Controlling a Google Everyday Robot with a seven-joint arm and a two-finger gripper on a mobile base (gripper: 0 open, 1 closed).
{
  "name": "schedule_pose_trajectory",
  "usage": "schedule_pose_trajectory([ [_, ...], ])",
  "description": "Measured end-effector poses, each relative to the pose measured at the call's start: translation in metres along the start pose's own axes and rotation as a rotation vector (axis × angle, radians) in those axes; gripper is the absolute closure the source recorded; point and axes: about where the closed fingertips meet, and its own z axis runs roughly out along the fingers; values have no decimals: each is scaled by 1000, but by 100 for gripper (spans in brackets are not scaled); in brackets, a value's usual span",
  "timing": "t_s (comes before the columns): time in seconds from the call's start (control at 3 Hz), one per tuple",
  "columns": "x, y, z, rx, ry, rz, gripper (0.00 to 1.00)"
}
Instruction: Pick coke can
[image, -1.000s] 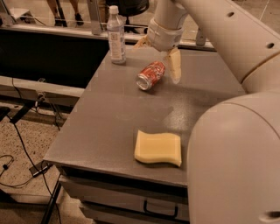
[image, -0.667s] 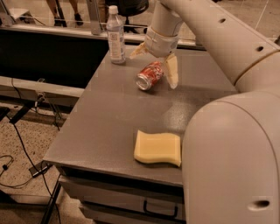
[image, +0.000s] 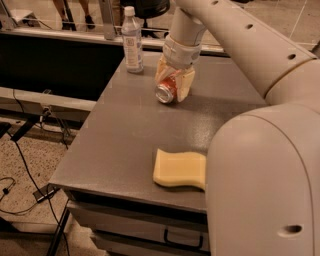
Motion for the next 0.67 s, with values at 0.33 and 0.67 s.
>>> schedule_pose_trajectory([
  [0.33, -8, -9, -2, 10, -12, -11, 72],
  [0.67, -12, -15, -4, 15, -14, -23, 95],
])
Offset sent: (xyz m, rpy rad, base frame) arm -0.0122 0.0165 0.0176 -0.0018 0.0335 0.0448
